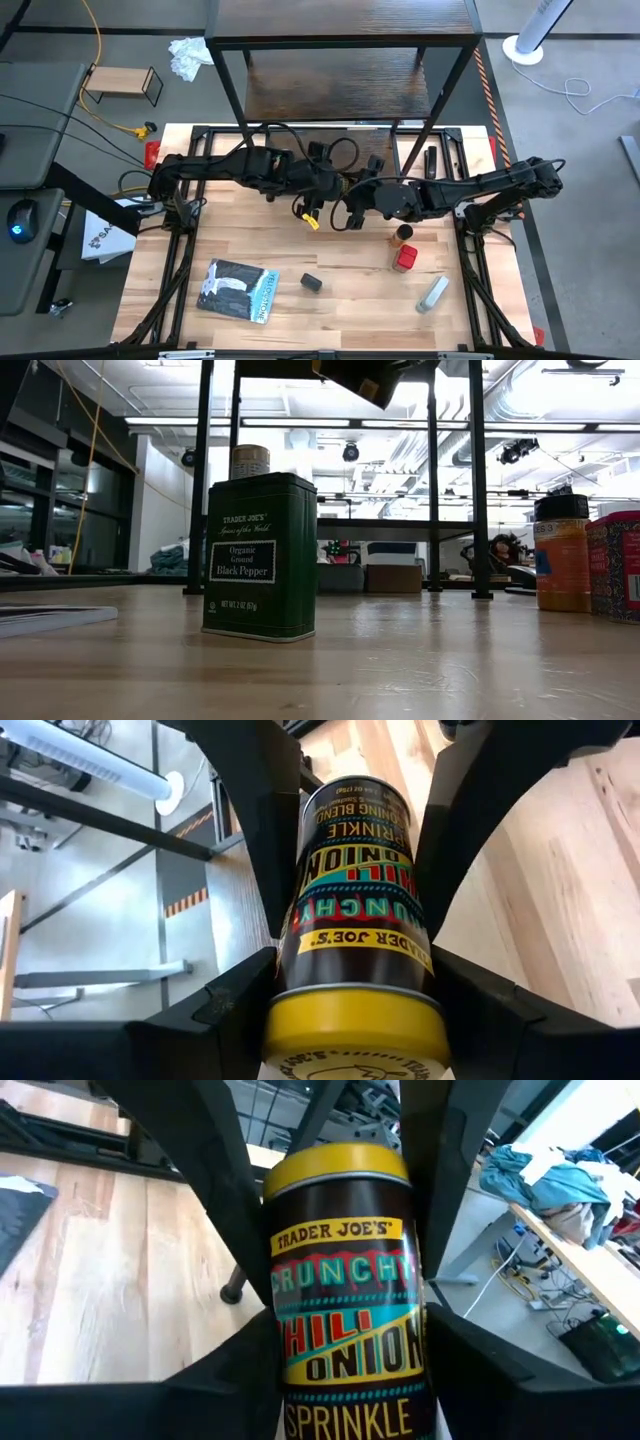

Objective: Shelf spices
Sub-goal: Put the yellow seasoning bottle on the shelf

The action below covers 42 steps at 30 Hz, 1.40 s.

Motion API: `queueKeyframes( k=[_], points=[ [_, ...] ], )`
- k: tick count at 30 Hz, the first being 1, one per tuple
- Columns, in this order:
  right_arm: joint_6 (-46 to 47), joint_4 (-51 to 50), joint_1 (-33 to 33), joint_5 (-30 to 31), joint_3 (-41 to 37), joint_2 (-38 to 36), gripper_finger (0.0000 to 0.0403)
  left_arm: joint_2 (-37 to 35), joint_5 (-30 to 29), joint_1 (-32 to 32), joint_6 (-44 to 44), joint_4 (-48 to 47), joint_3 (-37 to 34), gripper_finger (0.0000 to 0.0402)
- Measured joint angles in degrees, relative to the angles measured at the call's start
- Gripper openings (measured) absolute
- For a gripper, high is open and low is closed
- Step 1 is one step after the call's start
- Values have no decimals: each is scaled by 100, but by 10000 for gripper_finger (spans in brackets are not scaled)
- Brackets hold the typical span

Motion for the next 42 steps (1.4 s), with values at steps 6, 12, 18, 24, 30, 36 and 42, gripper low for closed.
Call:
queueKeyframes(
  k=[6,12,18,24,30,36,42],
  points=[
    [57,21,68,157,-2,0,193,-25,-51,4,-358,-173,0,232],
    [649,-336,74,327,9,-50,193,-268,-4,-84,-1214,-1315,-31,255],
    [1070,-902,33,299,9,-26,192,-518,198,-213,-2269,-2043,-30,257],
    [2450,-1754,-36,-239,-13,52,192,-1587,1,-816,-3413,-1277,-984,258],
    [2608,-878,-141,-896,-13,673,192,-3215,-1399,-1917,-5687,220,-3183,258],
    [2462,1907,-592,-1137,-11,1689,192,-4193,-1924,-2893,-7418,903,-4904,259],
    [3222,3770,-1212,33,-15,2425,192,-4490,-1949,-3466,-7864,969,-5423,259]
  ],
)
